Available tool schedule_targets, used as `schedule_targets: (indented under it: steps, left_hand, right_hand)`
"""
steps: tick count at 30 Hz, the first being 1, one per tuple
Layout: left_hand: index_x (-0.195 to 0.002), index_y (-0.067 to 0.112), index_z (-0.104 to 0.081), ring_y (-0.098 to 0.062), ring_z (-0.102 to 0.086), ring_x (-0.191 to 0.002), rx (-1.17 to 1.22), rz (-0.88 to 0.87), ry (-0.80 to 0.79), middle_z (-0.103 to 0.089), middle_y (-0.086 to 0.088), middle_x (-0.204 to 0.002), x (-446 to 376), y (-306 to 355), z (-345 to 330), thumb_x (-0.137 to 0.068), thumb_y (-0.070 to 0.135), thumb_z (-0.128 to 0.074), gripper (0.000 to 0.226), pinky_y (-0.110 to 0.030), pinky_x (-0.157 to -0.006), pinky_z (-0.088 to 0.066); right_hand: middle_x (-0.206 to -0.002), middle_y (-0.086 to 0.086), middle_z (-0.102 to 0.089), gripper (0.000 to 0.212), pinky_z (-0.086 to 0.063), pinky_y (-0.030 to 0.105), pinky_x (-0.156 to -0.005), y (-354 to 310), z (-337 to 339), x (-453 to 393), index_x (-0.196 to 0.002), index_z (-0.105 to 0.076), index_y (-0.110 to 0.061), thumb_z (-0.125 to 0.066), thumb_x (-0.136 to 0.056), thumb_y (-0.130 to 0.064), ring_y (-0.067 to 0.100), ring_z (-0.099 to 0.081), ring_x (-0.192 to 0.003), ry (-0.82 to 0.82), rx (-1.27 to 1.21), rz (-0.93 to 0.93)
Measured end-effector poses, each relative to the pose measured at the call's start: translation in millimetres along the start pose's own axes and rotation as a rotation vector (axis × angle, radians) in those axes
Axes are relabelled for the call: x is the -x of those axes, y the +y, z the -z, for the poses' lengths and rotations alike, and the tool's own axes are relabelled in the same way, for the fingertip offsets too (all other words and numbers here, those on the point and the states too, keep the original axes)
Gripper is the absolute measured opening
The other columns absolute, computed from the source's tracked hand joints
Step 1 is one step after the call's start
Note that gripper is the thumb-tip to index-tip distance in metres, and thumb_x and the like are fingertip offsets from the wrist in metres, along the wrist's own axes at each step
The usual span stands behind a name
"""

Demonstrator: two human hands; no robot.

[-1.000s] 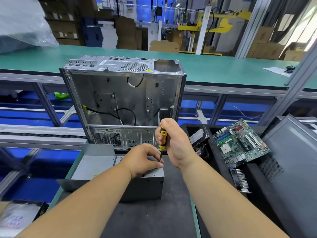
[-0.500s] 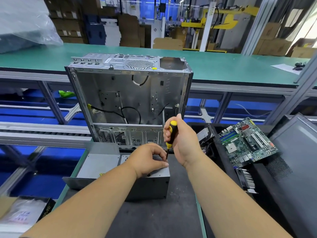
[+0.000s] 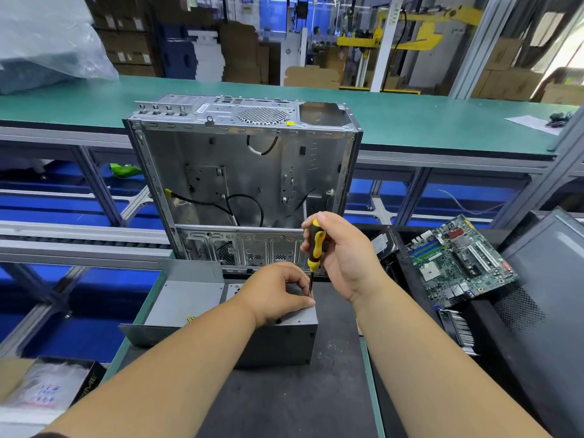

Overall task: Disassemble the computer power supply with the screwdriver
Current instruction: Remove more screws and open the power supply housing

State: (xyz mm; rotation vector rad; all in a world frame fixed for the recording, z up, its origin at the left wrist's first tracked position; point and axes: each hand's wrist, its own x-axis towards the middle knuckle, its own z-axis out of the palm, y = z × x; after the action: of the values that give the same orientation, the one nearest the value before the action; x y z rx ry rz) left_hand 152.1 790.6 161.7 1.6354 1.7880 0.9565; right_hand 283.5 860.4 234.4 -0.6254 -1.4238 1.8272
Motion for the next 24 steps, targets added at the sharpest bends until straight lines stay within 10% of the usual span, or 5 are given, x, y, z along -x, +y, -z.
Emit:
schedule_targets:
  steps: [14, 24]
  left_hand:
    - [-0.066, 0.032, -0.066, -0.001, -0.062, -0.091, 0.004, -0.011, 0.002, -0.065, 0.013, -0.089, -3, -3, 0, -0.07, 0.025, -0.085, 0.022, -0.033, -0.091, -0.051]
    - [-0.067, 0.034, -0.066, -0.004, -0.061, -0.096, -0.011, -0.008, -0.017, -0.064, 0.015, -0.092, -4, -4, 1, -0.07, 0.028, -0.085, 0.021, -0.036, -0.093, -0.05]
  right_hand:
    - [-0.065, -0.002, -0.049, 0.032, -0.04, 0.023, -0.058, 7, 1, -3, -0.08, -0.041, -0.015, -0.049, -0.092, -0.044, 0.014, -0.042, -0.057, 0.025, -0.023, -0.003]
    - [-0.072, 0.002, -0.065, 0.023, -0.053, 0.033, -0.073, -4, 10, -8, -0.083, -0.064, -0.012, -0.054, -0.096, -0.027, 0.017, -0.063, -0.066, 0.036, 0.026, -0.06]
